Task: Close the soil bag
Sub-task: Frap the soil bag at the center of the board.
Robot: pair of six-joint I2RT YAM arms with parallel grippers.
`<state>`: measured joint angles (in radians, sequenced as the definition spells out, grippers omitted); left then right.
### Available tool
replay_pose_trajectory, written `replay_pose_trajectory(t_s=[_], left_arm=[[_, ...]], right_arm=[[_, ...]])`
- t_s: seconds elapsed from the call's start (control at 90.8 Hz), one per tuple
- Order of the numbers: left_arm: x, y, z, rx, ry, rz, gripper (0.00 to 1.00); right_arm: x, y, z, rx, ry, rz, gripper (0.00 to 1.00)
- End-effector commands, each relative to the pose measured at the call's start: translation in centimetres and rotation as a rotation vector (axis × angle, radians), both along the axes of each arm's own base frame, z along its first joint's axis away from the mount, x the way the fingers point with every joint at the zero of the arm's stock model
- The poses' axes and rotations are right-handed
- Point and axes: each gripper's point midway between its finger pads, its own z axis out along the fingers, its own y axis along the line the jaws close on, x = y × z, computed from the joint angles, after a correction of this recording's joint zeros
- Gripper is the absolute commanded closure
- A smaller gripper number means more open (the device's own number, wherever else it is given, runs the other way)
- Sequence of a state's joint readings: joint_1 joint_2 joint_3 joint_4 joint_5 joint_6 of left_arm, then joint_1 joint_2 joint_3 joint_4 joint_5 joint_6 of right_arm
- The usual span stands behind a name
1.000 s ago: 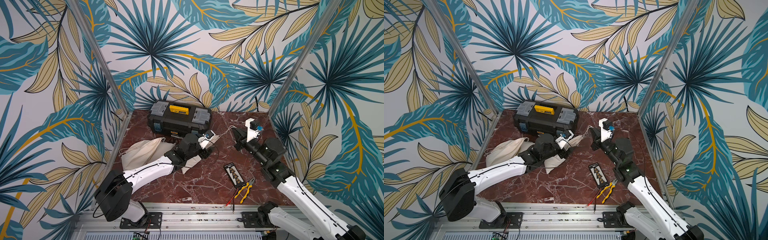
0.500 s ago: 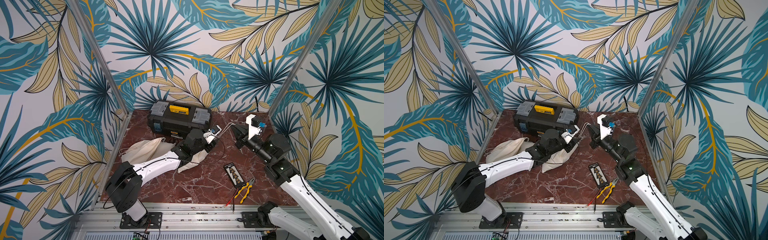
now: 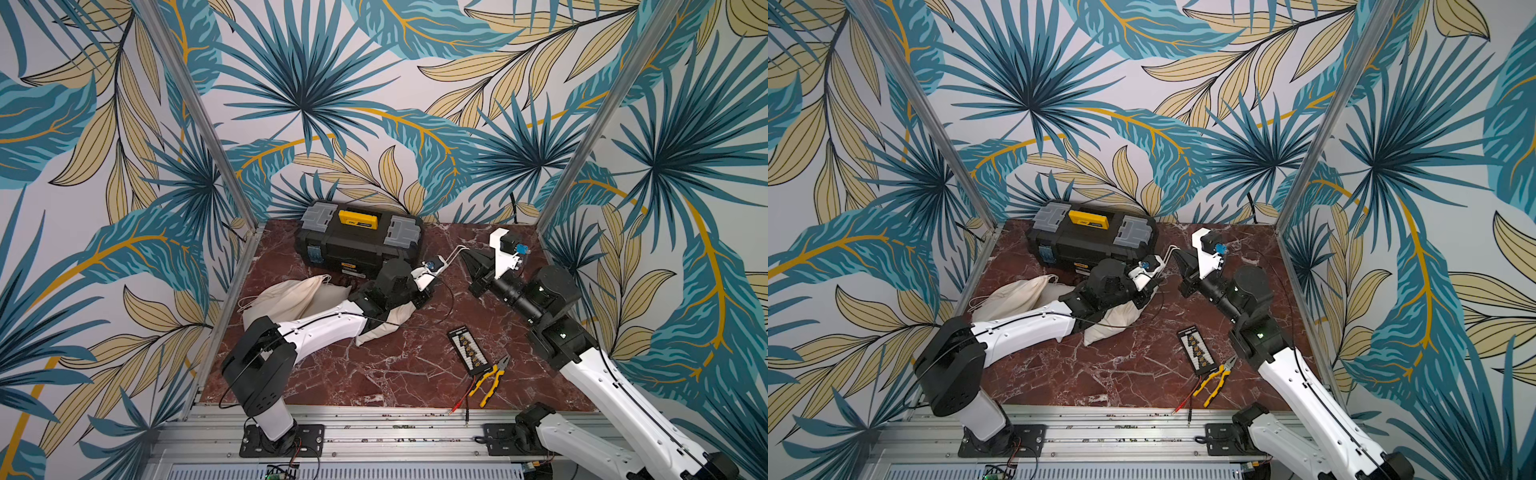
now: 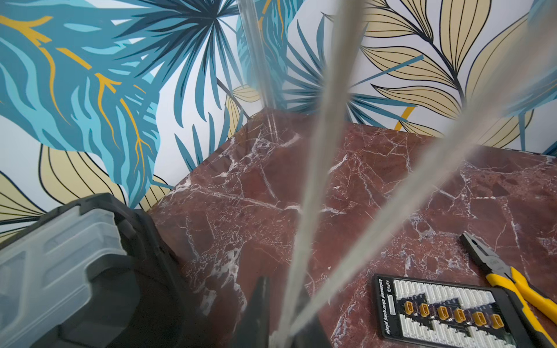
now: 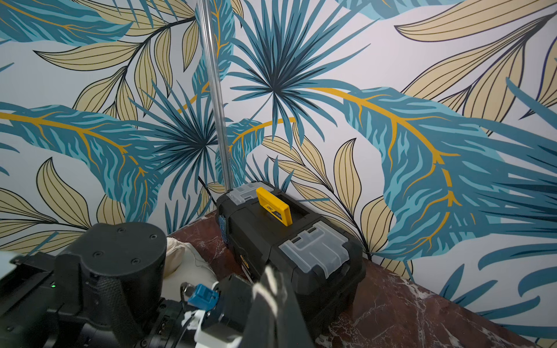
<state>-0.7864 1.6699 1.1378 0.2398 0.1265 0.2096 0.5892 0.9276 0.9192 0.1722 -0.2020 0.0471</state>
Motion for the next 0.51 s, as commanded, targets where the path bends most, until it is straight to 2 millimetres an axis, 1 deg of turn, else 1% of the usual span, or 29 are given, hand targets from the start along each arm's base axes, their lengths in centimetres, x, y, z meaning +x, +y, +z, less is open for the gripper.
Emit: replay_pose_trajectory(t_s=[0.0,0.088,0.209,0.341,0.452,0.496], left_arm=[[0.6,0.6,-2.8,0.053,0.054,0.051,0.88],[1.1,1.3,-4.8,0.094,0.077,0.097,0.90],[1.5,2.5,-8.6,0.204,0.112,0.192,0.91],[2.6,5.3,-12.2,0.353,0.110,0.388,0.91],[2.7,7.4,-15.0,0.466,0.139,0.485,0.91],[2.9,8.2,-15.7,0.504,0.151,0.528,0.91]], right_arm=[[-0.8,-1.3,2.7,0.034,-0.074,-0.041,1.00],[-1.0,-2.1,3.4,0.043,-0.090,-0.075,1.00],[-1.5,-3.6,4.6,0.057,-0.122,-0.139,1.00],[-2.4,-5.9,5.9,0.087,-0.160,-0.218,1.00],[-3.3,-7.9,7.0,0.104,-0.202,-0.293,1.00],[-3.6,-8.8,7.3,0.112,-0.219,-0.328,1.00]])
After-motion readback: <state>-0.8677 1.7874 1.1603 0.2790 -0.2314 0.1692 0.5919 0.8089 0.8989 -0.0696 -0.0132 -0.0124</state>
